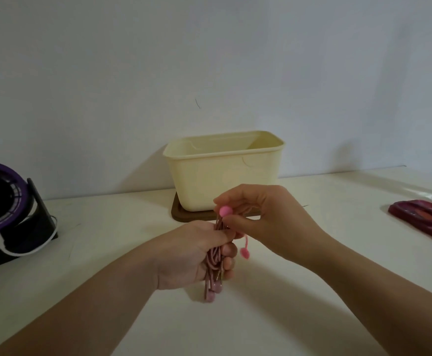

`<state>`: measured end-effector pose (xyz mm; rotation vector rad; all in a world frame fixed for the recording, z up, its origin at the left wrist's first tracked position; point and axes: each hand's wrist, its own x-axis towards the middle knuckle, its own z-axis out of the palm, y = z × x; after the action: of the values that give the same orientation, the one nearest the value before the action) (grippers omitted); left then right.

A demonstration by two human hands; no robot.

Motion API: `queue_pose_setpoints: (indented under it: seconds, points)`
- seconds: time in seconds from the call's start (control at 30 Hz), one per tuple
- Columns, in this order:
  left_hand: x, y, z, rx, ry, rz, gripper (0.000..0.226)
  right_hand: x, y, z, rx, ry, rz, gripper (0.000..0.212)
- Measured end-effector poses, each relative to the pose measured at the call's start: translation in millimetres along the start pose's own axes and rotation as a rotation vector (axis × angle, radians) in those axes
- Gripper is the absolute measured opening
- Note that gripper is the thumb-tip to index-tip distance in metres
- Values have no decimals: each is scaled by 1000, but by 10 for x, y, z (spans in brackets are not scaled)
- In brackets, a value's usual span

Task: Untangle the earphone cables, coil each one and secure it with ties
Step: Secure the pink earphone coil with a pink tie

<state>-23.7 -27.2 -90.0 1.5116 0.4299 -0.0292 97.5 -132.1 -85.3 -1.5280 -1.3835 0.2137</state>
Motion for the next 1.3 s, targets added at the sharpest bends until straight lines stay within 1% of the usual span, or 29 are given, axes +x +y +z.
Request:
queue_pose_setpoints:
  seconds: [0.1,0.13,0.23,0.27,0.33,0.43,0.5,0.6,0.67,0.7,0.77,0.8,0.9,0.93,1.03,1.07,1.17,1.3]
  points:
    - [-42,26,-26,52,-82,-16,20,-8,-20,-14,48,-32,11,23]
    - [-54,33,-23,68,-118,-25,23,-13,-34,-5,79,-47,20,24]
    - [-68,25,-24,120,-246,-24,46,-26,-57,35,112,-77,37,22]
    - [-68,22,-27,131,-281,-17,47,-26,-45,42,108,-82,52,21]
    - [-66,9,-47,124,-307,-15,46,-21,-11,51,126,-102,104,18]
    - [-54,-7,-61,45,-315,-20,39,-10,34,73,197,-145,194,11]
    - [-44,-18,-81,39,-314,-20,41,-8,46,81,205,-160,253,15]
    - [-45,-12,-104,27,-324,-11,41,-15,35,82,99,-150,294,21]
    - [-41,-12,-113,30,-318,-9,40,-17,30,93,67,-116,302,29]
    - [-35,-17,-113,18,-306,-12,35,-15,28,102,59,-101,301,30]
    - [-20,-27,-111,-31,-282,-21,22,-13,25,114,46,-82,287,26]
    - [-19,-28,-108,-52,-278,-23,22,-9,27,117,48,-73,277,24]
    - [-23,-17,-108,-124,-267,-15,35,3,31,102,76,-39,242,23]
    - [-28,2,-110,-138,-268,-5,36,8,35,97,60,-18,219,24]
    - [-23,48,-128,-172,-286,-6,22,12,51,87,-33,57,152,23]
    - [-18,53,-128,-191,-283,-11,22,10,54,82,-51,79,136,22]
    - [12,34,-90,-311,-192,33,29,4,61,66,-53,143,91,19]
    - [27,45,13,-320,-47,117,31,10,64,58,-32,225,19,17]
